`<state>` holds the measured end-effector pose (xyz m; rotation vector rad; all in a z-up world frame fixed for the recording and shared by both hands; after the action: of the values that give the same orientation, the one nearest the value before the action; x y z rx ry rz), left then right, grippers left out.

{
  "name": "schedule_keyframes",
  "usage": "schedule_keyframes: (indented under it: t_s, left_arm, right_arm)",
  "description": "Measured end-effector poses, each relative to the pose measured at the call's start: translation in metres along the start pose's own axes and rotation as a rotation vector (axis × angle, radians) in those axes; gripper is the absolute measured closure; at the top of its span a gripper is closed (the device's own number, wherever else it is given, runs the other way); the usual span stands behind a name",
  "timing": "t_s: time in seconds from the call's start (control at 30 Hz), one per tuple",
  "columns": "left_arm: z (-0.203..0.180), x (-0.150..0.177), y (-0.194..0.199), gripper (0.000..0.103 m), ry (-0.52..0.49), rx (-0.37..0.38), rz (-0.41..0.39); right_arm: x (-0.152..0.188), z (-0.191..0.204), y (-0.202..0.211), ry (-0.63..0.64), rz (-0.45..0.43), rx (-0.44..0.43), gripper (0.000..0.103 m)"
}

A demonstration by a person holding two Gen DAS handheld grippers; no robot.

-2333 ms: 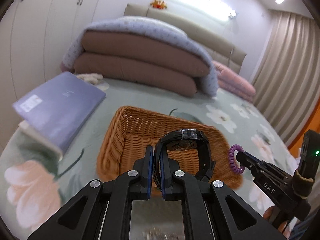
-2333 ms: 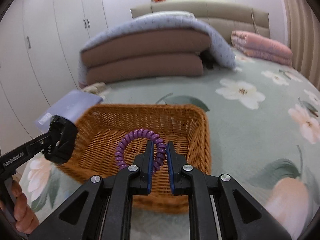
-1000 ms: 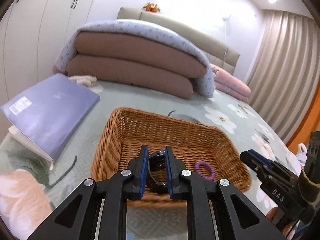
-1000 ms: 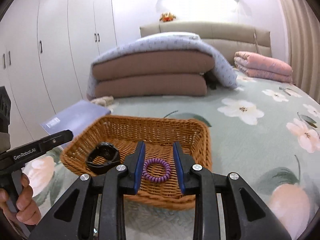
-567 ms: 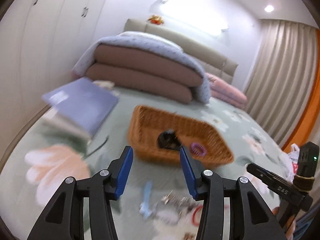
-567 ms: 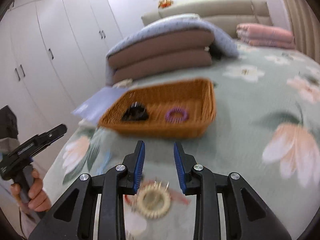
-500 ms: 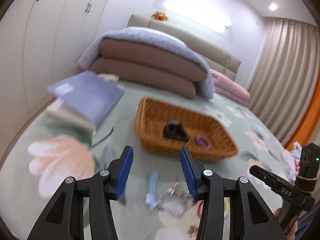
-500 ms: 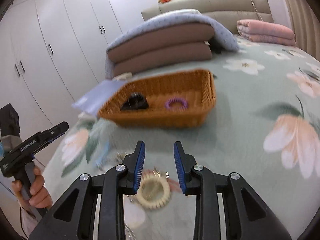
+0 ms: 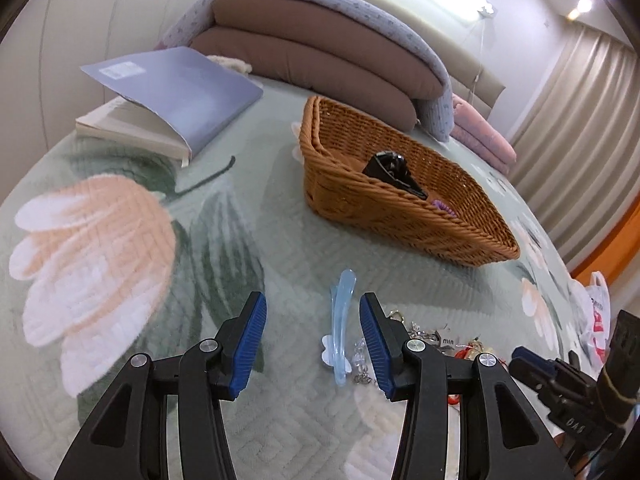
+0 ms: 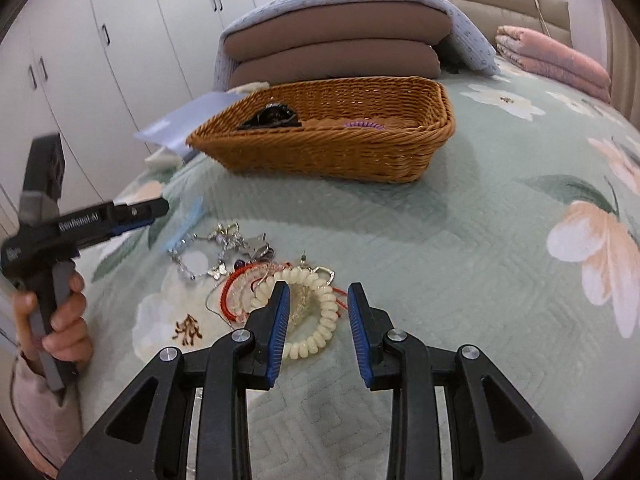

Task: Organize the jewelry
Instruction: 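Grasp the light blue hair clip with the left tool while the right tool grasps the cream coil hair tie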

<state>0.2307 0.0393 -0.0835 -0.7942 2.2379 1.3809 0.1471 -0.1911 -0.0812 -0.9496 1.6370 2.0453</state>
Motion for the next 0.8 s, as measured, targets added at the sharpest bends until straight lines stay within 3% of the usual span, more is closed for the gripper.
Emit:
schedule_keyframes:
  t_s: [0.23, 0.63, 0.8]
  left_arm:
    - [-0.007, 0.006, -0.011, 0.053, -0.02, 0.014, 0.045]
    - [-0.019, 0.016, -0.029, 0.063, -0.146, -0.109, 0.068]
    - [-0.023, 0.016, -0.034, 0.074, -0.188, -0.148, 0.066]
  right_arm:
    - [0.004, 0.006, -0.005, 0.032, 0.014, 0.046, 0.07]
    - [0.006, 0.006, -0.012, 0.033, 0.039, 0.063, 0.07]
    - [0.007, 0.006, -0.015, 0.036, 0.048, 0.069, 0.07]
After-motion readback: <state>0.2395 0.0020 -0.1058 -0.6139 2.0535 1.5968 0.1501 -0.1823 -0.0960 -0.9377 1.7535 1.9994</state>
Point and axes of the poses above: each gripper's, at about its wrist camera, not at the fingertips, and y roughly against the way its jaws point, z to its left, x to its underside, the point moved 8 cm from there along -y, roughly the way its jaws point, and after that the axes turned 5 degrees about y, right-handed, at the moved point
